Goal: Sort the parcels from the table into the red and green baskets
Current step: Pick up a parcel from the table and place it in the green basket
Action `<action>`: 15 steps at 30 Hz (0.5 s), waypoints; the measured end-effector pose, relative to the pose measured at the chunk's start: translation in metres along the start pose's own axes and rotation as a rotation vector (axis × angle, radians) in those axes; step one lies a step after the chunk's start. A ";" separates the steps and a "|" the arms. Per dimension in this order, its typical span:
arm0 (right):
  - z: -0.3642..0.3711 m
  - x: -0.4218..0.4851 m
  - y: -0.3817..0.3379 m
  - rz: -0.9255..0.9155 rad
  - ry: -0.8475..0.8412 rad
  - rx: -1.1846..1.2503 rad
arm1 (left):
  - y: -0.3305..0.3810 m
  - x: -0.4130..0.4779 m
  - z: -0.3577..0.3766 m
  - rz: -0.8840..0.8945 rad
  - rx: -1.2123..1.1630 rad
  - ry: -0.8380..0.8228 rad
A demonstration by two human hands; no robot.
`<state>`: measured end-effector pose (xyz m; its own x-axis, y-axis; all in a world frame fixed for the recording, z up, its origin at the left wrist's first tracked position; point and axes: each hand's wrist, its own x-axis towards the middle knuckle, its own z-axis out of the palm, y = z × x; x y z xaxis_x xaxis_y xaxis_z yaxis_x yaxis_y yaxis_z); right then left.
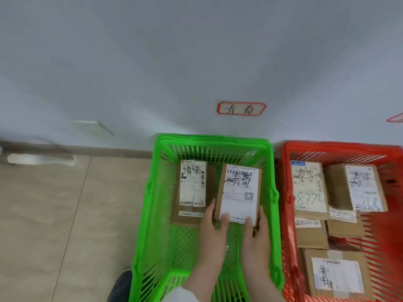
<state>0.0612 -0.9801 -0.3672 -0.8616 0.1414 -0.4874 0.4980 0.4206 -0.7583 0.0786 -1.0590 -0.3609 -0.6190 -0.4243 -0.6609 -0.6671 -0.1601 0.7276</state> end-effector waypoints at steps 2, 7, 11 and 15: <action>0.022 0.022 0.029 -0.023 0.066 -0.006 | -0.029 0.029 0.011 0.033 0.002 0.002; 0.052 0.055 0.079 -0.070 0.122 -0.017 | -0.076 0.073 0.028 0.115 0.143 0.077; 0.060 0.066 0.107 -0.124 0.149 -0.089 | -0.091 0.082 0.032 0.229 0.355 0.125; 0.056 0.067 0.116 -0.225 0.177 -0.224 | -0.094 0.077 0.037 0.296 0.537 0.168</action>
<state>0.0669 -0.9725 -0.5116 -0.9604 0.1679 -0.2222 0.2776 0.6419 -0.7148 0.0780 -1.0441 -0.4872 -0.7647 -0.5233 -0.3760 -0.6195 0.4365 0.6524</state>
